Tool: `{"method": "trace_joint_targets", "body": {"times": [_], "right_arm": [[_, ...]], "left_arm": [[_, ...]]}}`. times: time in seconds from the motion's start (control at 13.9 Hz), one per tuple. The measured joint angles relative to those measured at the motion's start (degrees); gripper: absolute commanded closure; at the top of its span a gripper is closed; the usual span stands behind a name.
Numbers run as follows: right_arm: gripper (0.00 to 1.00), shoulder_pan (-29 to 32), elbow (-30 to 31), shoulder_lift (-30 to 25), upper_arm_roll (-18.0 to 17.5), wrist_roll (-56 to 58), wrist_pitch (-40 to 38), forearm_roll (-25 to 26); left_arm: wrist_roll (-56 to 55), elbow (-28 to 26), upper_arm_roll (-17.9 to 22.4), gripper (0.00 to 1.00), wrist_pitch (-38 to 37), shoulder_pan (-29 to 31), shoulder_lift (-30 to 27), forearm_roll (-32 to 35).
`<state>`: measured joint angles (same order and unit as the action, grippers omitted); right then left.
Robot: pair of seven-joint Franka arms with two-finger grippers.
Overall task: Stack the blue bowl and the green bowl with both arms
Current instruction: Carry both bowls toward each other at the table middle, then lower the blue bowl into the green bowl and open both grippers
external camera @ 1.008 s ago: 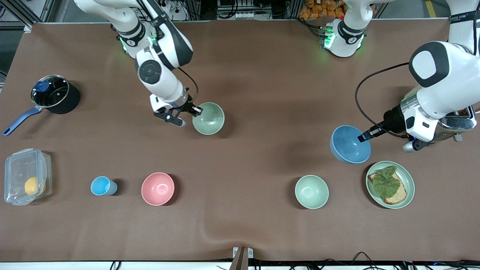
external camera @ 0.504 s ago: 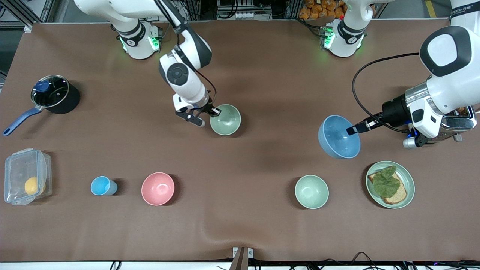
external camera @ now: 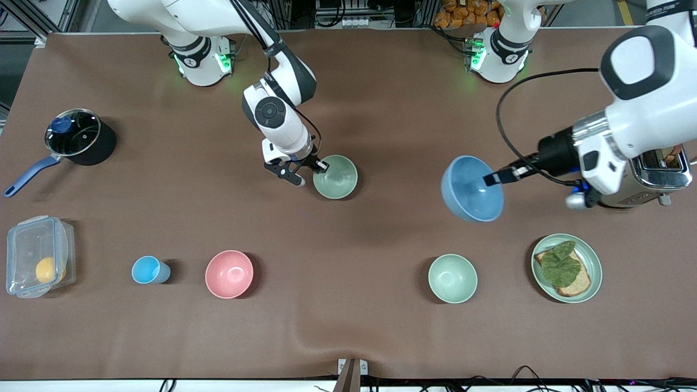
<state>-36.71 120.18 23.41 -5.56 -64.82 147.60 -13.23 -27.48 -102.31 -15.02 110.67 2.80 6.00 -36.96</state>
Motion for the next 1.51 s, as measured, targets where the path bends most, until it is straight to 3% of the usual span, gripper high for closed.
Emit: {"method": "trace_joint_targets", "body": {"times": [0.58, 0.79, 1.08, 1.51], "right_arm": [[0.0, 2.8, -1.2, 0.4, 0.9, -4.6, -0.4, -1.5], [0.0, 5.0, -1.3, 0.6, 1.0, -6.8, -0.5, -10.5], [0.0, 8.7, -1.3, 2.0, 1.1, -7.1, -1.8, -21.1], [0.0, 10.1, -1.5, 5.5, 0.9, -2.8, -1.8, -42.1]], "left_arm": [[-5.0, -0.3, -1.5, 1.0, 0.2, -9.3, 8.2, 6.8], [-8.5, 0.3, -1.5, 1.0, 2.0, -13.8, 11.5, 9.5], [-14.1, 4.8, -1.5, 1.0, 2.8, -19.2, 17.4, 12.4], [-20.5, 7.6, -1.4, 1.0, 10.0, -25.6, 24.6, 17.2]]}}
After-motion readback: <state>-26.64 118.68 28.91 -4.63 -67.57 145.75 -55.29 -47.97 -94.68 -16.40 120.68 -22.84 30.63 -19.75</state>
